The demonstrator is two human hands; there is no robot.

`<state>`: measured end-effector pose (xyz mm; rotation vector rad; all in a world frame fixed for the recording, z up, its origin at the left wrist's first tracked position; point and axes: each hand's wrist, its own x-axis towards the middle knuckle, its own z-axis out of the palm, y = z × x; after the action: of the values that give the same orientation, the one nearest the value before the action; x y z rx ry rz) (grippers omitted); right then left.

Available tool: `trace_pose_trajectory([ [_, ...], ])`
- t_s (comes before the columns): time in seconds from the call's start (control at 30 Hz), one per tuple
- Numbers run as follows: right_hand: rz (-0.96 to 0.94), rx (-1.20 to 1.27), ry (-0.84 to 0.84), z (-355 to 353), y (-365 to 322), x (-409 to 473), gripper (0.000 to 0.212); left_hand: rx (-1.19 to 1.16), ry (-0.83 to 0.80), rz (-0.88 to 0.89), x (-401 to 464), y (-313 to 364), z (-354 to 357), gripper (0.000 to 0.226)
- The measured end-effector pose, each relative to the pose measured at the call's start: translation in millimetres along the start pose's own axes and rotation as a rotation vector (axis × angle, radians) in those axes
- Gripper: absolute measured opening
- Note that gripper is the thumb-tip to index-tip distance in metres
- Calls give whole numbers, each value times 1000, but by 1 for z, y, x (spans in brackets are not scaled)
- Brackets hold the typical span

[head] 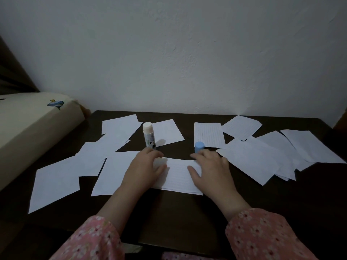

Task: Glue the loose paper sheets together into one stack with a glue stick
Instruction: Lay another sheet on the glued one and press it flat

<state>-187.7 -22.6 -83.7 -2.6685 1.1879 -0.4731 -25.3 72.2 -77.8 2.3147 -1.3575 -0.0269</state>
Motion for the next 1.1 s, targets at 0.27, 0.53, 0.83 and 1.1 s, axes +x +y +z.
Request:
trace_pose_trajectory([
  [0.27, -118, -60, -305, 17, -9, -7, 52, 157, -340, 233, -1, 13, 22, 49],
  [0.53, -48, -60, -350, 20, -7, -13, 54, 254, -397, 33, -4, 9, 13, 65],
  [0.83, 103, -116, -356, 18, -13, -15, 66, 301, -389, -72, -4, 14, 16, 76],
  [1.1, -32, -143, -315, 14, -5, -13, 62, 256, -384, 145, -9, 22, 7, 66],
])
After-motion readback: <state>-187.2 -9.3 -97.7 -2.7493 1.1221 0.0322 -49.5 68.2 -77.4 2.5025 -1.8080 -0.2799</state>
